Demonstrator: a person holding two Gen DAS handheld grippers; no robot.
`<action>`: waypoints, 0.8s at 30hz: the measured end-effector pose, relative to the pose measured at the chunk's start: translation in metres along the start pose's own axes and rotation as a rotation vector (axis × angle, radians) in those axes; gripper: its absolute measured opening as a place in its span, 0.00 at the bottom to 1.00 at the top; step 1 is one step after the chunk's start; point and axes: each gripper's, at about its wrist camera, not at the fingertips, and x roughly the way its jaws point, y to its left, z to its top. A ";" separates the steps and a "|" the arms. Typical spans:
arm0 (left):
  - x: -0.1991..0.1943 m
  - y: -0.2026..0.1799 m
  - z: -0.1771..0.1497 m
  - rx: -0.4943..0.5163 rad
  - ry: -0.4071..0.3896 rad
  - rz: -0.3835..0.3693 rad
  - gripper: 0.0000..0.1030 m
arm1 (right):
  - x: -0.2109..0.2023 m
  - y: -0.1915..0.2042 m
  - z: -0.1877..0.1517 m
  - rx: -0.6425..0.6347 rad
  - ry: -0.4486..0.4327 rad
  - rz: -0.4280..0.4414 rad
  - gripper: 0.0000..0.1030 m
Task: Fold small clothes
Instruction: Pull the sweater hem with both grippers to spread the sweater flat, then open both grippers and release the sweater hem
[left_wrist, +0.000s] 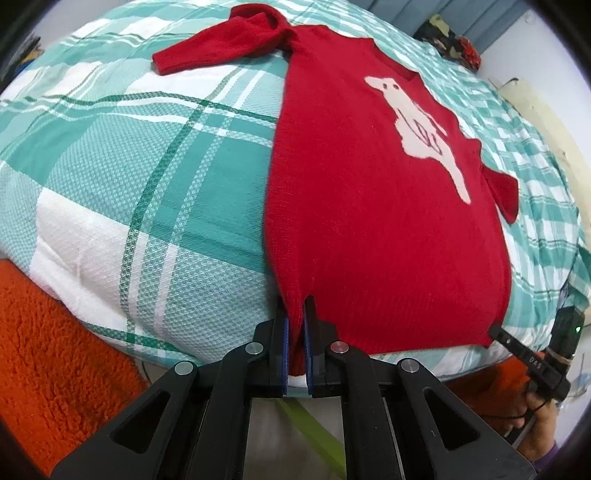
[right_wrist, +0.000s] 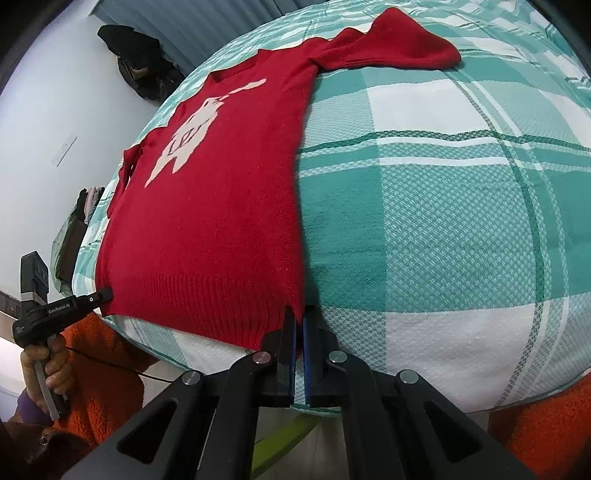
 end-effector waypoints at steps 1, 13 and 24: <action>0.000 -0.001 0.000 0.004 -0.001 0.005 0.05 | -0.001 0.000 0.000 0.000 0.000 0.001 0.02; -0.003 -0.003 -0.006 0.016 -0.005 0.089 0.51 | -0.008 -0.002 -0.003 0.027 0.000 0.013 0.25; -0.058 0.037 -0.011 -0.204 -0.236 0.242 0.77 | -0.082 -0.048 0.025 0.130 -0.215 -0.168 0.48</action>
